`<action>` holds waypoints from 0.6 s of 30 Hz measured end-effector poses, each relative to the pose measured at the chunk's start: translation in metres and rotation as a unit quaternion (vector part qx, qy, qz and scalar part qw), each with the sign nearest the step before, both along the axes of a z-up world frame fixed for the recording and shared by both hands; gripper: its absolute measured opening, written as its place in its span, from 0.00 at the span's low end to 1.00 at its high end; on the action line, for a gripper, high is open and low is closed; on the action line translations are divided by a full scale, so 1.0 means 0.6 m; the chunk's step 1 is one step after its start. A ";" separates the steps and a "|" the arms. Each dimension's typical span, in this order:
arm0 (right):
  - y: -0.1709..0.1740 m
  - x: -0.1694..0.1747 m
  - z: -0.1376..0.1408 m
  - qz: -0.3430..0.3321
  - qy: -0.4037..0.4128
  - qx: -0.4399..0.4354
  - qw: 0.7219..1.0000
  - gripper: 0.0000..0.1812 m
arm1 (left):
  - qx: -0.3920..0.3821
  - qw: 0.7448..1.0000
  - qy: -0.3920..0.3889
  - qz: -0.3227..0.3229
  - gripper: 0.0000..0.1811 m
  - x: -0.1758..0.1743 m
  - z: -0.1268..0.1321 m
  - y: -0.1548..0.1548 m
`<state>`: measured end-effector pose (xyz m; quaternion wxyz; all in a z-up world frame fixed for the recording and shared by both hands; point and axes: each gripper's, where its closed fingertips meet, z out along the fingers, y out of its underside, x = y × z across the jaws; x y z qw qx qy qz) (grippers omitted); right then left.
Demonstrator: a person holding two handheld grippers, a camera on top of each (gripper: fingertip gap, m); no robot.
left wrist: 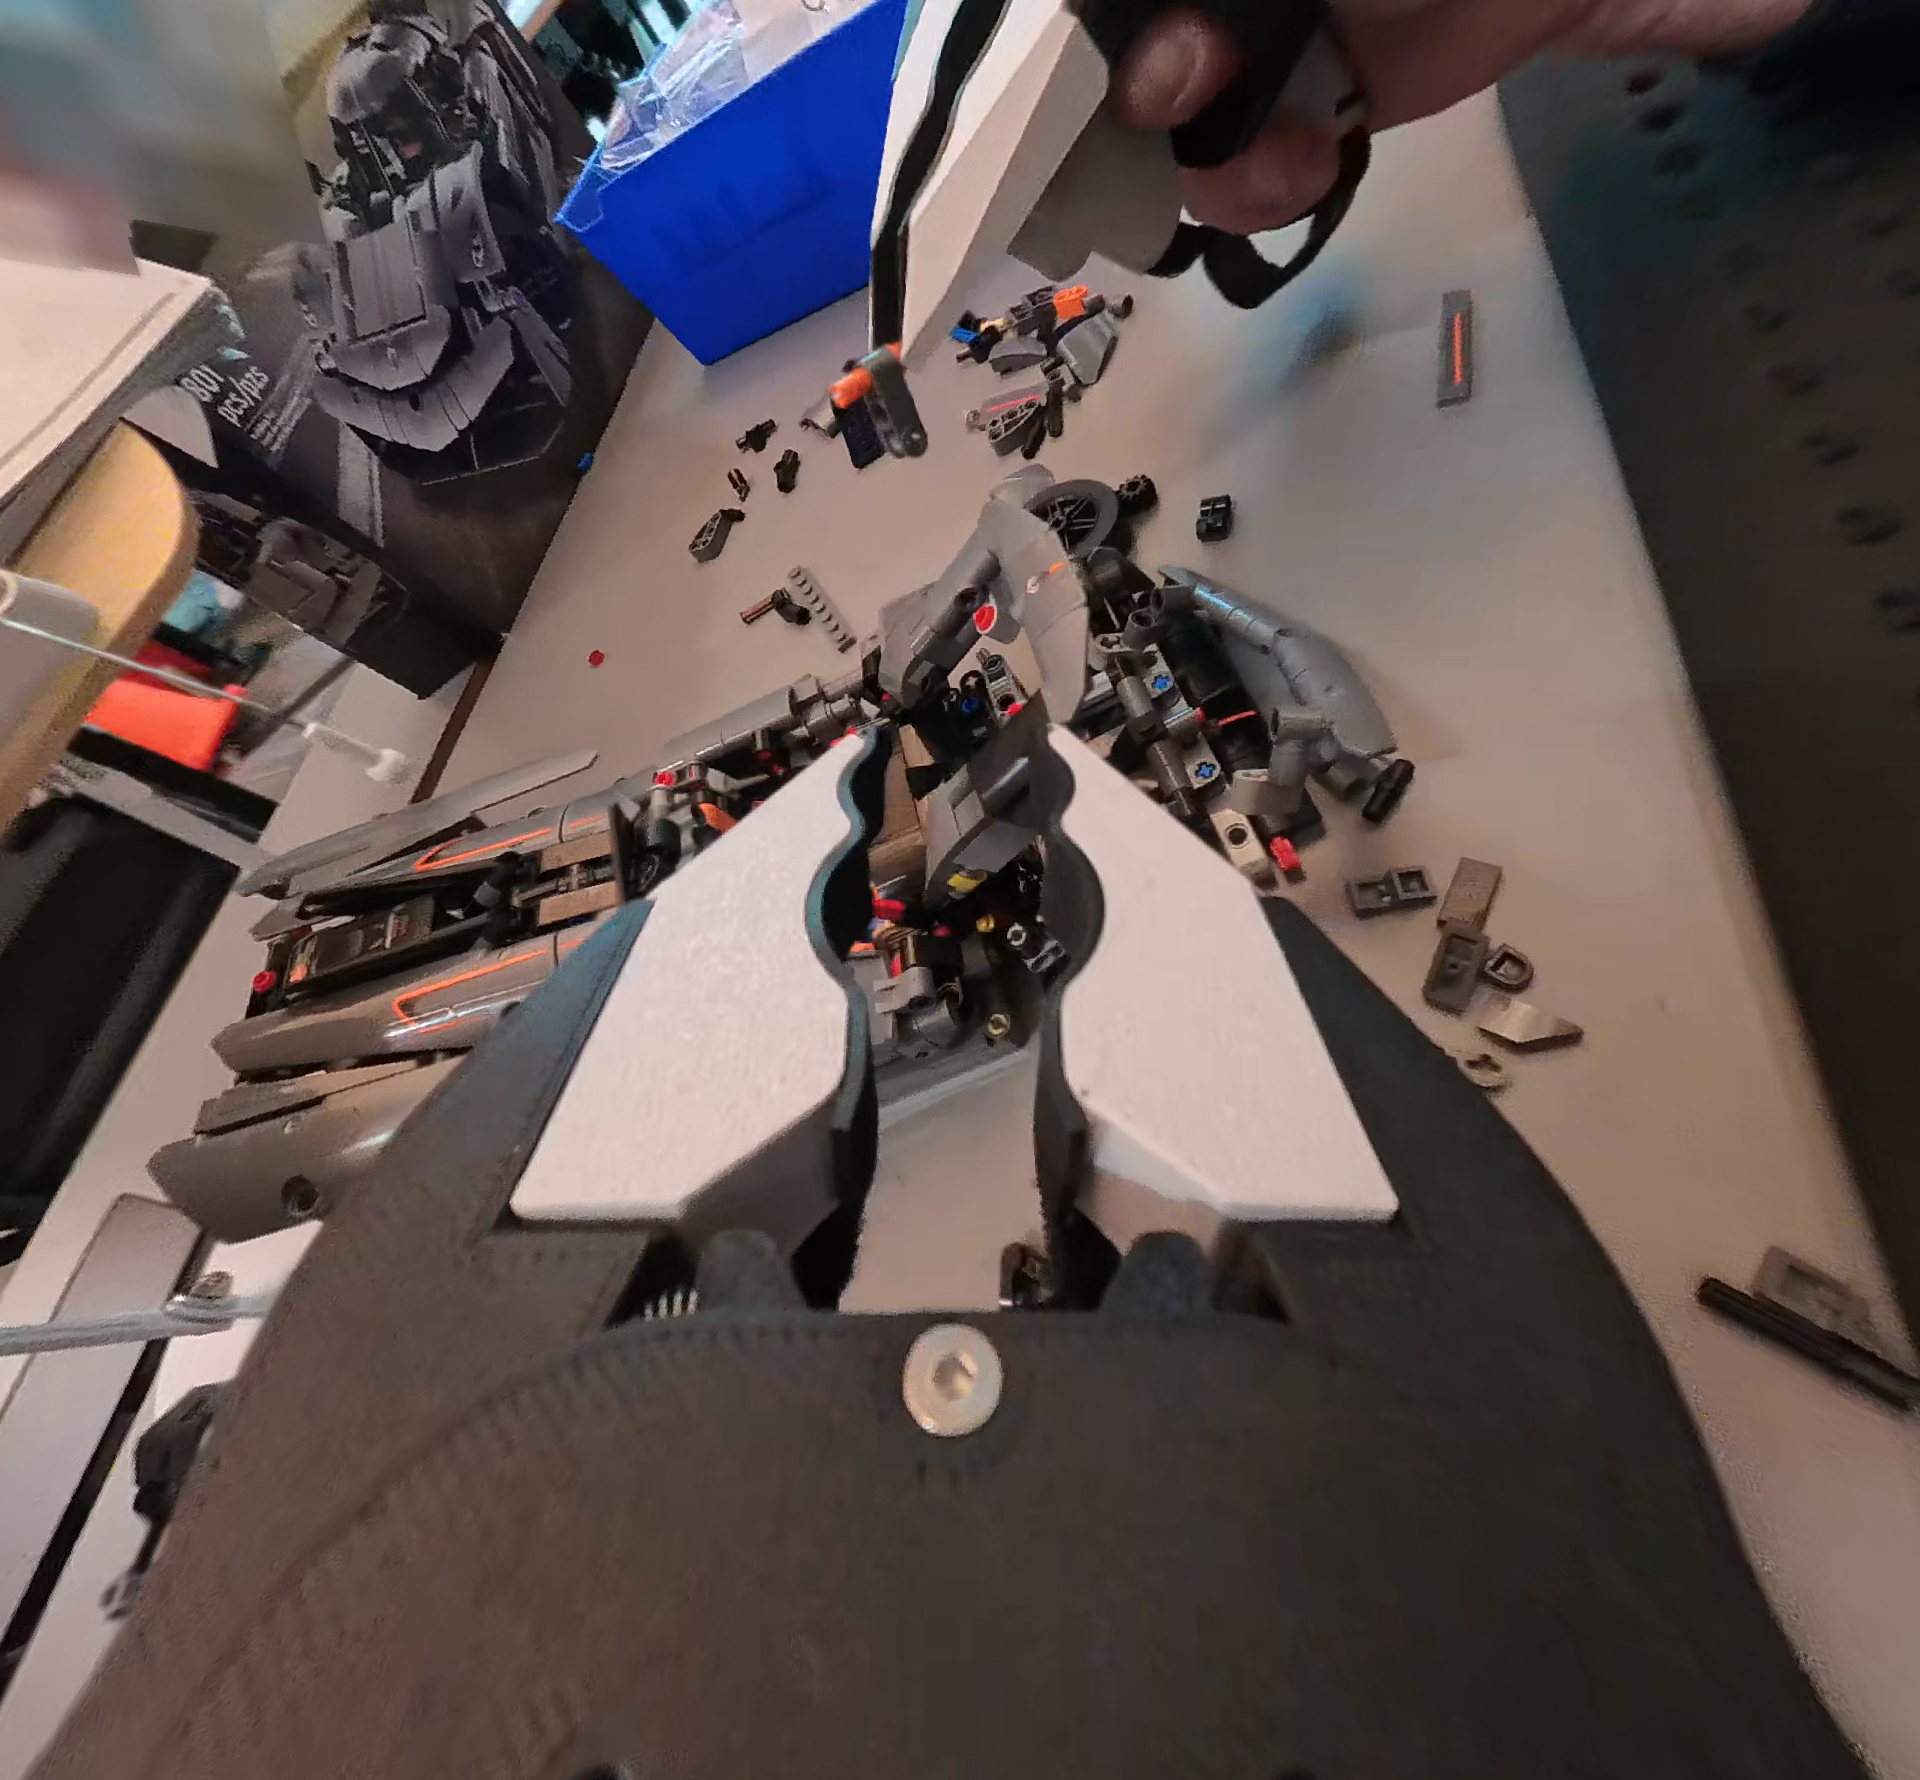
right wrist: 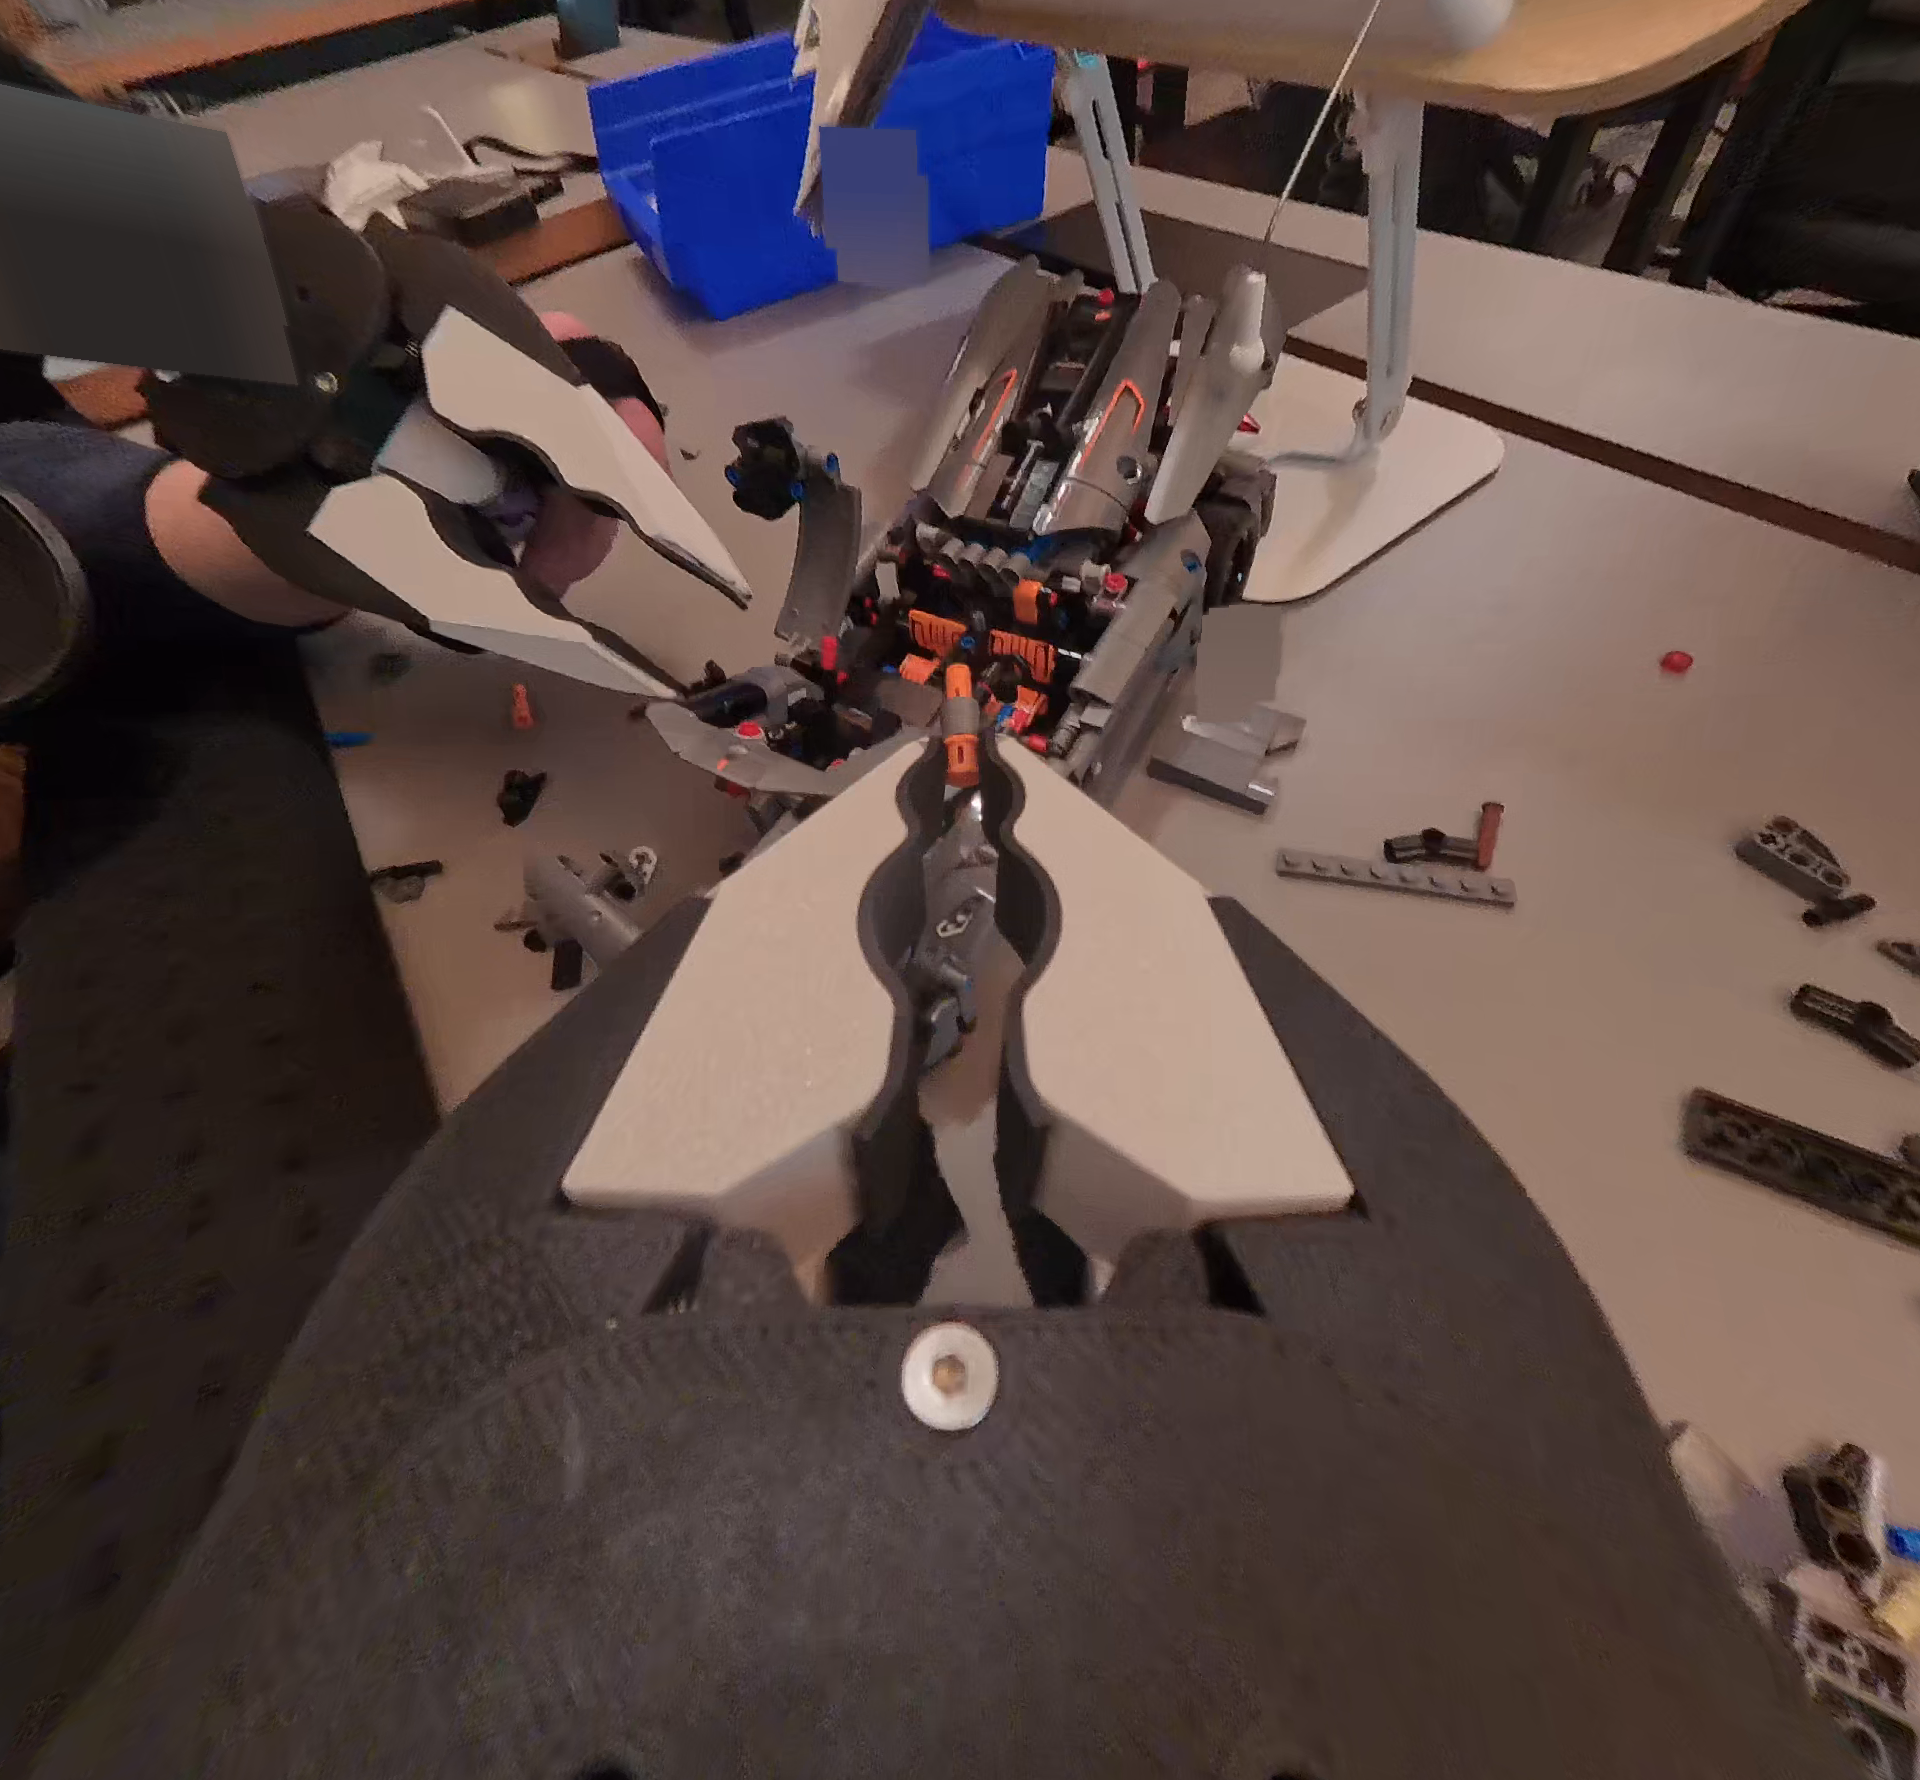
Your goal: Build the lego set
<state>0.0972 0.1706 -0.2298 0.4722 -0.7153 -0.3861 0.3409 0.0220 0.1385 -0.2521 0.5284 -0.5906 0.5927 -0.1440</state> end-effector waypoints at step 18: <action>0.009 0.013 -0.101 -0.020 -0.109 -0.088 0.990 0.02 | 0.095 0.994 0.047 -0.026 0.25 0.015 -0.010 -0.021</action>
